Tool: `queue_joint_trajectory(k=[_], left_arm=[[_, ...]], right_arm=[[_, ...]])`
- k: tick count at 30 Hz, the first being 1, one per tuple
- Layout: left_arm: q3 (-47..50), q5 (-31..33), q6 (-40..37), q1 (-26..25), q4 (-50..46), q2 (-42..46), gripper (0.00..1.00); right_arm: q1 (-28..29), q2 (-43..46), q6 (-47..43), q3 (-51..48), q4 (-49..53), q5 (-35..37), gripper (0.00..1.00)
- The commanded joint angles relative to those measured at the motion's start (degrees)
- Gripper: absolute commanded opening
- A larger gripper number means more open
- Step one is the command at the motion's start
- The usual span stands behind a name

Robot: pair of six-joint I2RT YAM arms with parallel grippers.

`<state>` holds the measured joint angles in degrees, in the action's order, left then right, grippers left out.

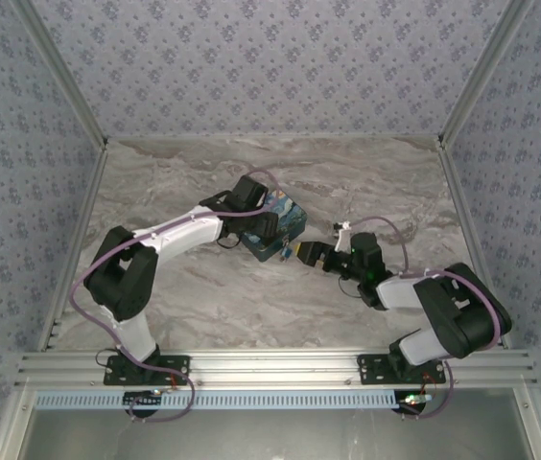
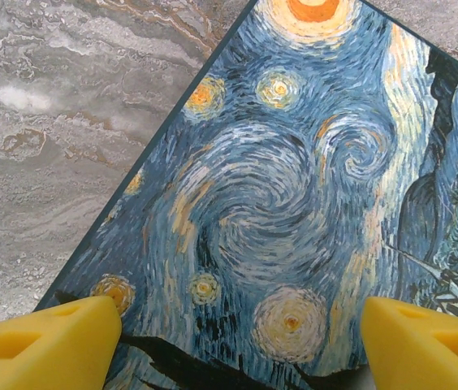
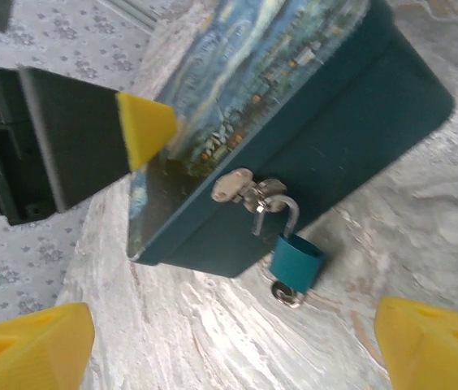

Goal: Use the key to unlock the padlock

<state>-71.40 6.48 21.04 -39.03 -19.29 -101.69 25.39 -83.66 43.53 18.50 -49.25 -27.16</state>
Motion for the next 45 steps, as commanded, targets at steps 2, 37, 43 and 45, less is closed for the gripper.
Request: queue_joint_trajectory(k=[2, 37, 43, 45], left_arm=[[2.57, -0.85, 1.46, 0.40, -5.68, -0.94, 0.79], [2.66, -0.50, 2.21, 0.12, -5.72, -1.05, 0.79], [2.84, -0.49, 2.25, 0.09, -5.76, -1.05, 0.78], [2.93, -0.50, 2.23, 0.13, -5.75, -0.99, 0.79]], right_arm=[[-1.00, -3.12, -1.92, 3.06, -2.71, -3.40, 0.97], [1.75, -27.17, 2.49, 13.76, -14.90, -10.06, 0.58], [1.70, -26.91, 2.60, 13.03, -15.38, -9.98, 0.49], [1.58, -26.75, 2.61, 12.53, -15.68, -9.86, 0.47]])
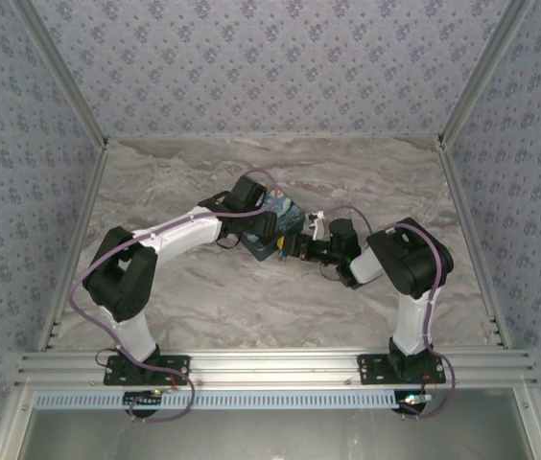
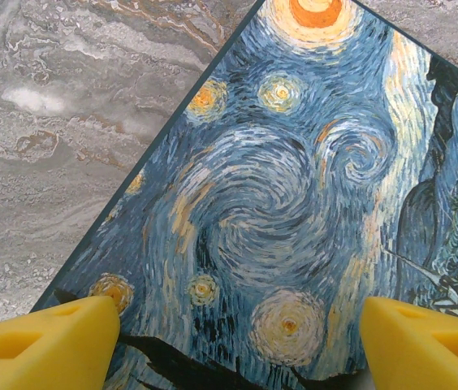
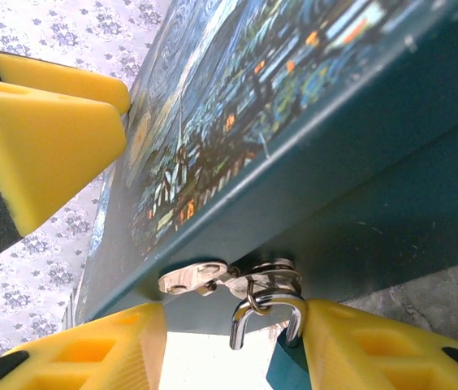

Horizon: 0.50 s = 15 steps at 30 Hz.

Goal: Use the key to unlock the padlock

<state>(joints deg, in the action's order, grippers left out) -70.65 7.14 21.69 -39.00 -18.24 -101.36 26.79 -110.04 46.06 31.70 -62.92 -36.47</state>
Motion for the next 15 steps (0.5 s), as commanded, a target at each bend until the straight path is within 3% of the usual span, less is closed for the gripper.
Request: queue_joint_trajectory(k=[1, 5, 10, 15], left_arm=[[2.19, -1.16, 1.60, 0.11, -6.81, -1.28, 0.78], [2.25, -1.09, 1.59, 0.08, -6.81, -1.21, 0.79], [2.19, -1.16, 1.60, 0.07, -6.77, -1.24, 0.79], [2.02, -1.15, 1.59, 0.07, -6.90, -1.29, 0.79]], right_arm=[[0.16, -0.31, 0.08, -0.84, -2.35, -0.53, 0.46], [0.06, 0.00, 0.04, -1.45, -2.67, -0.74, 0.45], [-0.05, 0.43, -0.08, -1.74, -2.98, -1.13, 0.51], [-0.56, 0.48, -0.32, -2.35, -3.00, -1.13, 0.47]])
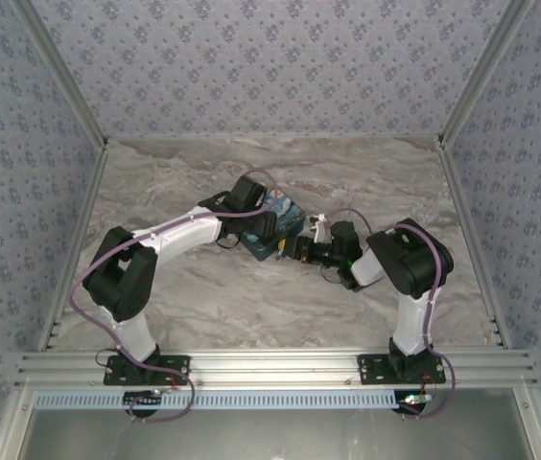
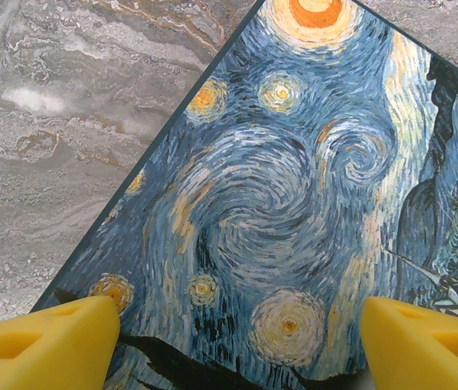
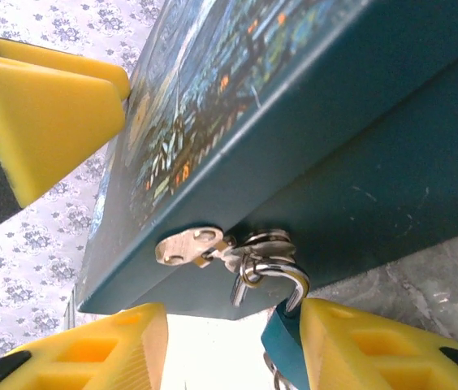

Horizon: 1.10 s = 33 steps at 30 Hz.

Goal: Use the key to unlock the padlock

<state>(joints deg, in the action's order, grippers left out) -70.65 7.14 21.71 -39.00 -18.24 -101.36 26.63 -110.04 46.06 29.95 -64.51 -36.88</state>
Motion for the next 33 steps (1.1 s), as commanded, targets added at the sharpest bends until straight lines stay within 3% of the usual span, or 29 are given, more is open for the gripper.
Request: queue_joint_trajectory(k=[1, 10, 17, 33], left_arm=[[2.01, -1.16, 1.55, 0.11, -6.89, -1.29, 0.79], [1.83, -1.12, 1.58, 0.07, -7.07, -1.38, 0.78], [1.66, -1.08, 1.49, 0.09, -7.16, -1.38, 0.79], [1.83, -1.07, 1.63, 0.07, -7.16, -1.47, 0.79]], right_arm=[[-0.45, 0.49, -0.41, -0.62, -1.15, -0.66, 0.45], [-1.52, 0.28, -0.62, -1.60, 1.35, 1.75, 0.31], [-1.17, -1.44, 0.08, -0.10, -1.19, -0.25, 0.36], [-0.28, -5.48, 0.85, 2.98, -3.94, -0.29, 0.35]])
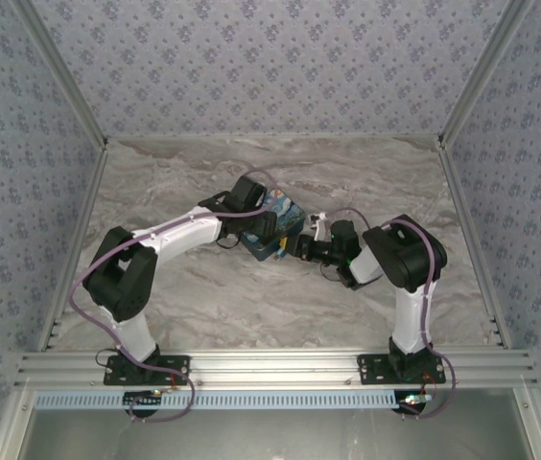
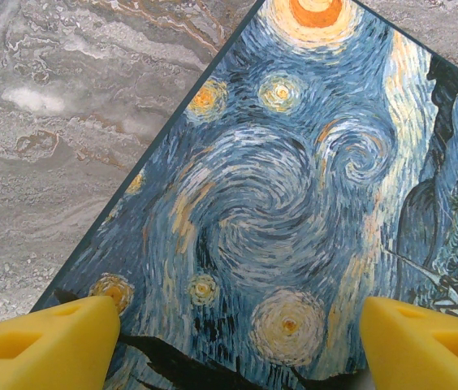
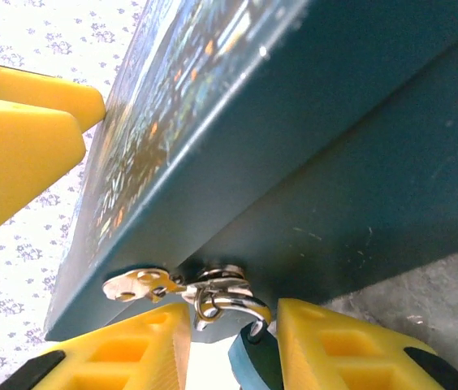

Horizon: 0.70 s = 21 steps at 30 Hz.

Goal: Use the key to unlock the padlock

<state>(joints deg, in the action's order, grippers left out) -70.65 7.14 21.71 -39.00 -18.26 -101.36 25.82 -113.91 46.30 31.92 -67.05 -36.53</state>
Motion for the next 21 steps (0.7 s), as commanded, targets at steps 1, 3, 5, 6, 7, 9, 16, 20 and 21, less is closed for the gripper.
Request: queue_joint_trajectory(k=[1, 3, 5, 6, 7, 9, 16, 20, 21], left_arm=[[1.85, -1.02, 1.66, 0.07, -7.05, -1.47, 0.79], [1.92, -1.02, 1.66, 0.08, -7.05, -1.47, 0.78], [1.92, -1.05, 1.66, 0.09, -7.04, -1.51, 0.79], [1.90, -1.05, 1.66, 0.08, -7.11, -1.55, 0.78], [1.91, -1.03, 1.70, 0.09, -7.03, -1.56, 0.78], [1.92, -0.95, 1.66, 0.07, -7.03, -1.56, 0.78], [1.89, -0.89, 1.71, 0.13, -7.04, -1.65, 0.79], [1.90, -0.94, 1.66, 0.11, -7.05, -1.71, 0.79], [1.90, -0.98, 1.66, 0.07, -7.05, -1.73, 0.79]], right_arm=[[0.69, -1.83, 0.73, 1.06, -1.75, -0.70, 0.35], [0.93, -2.19, 0.87, 1.15, -2.49, -0.82, 0.34], [1.15, -2.37, 0.90, 1.04, -2.91, -0.86, 0.33], [1.08, -2.29, 0.85, 0.86, -2.83, -0.83, 0.32], [1.13, -2.24, 0.79, 0.70, -2.91, -0.73, 0.32], [0.99, -2.17, 0.72, 0.11, -3.14, -0.56, 0.31], [0.28, -1.29, 0.64, -1.92, -4.22, -0.58, 0.29], [0.11, -0.64, 0.15, -2.59, -4.58, -1.16, 0.31], [0.19, -0.61, -0.03, -2.53, -4.52, -1.17, 0.30]])
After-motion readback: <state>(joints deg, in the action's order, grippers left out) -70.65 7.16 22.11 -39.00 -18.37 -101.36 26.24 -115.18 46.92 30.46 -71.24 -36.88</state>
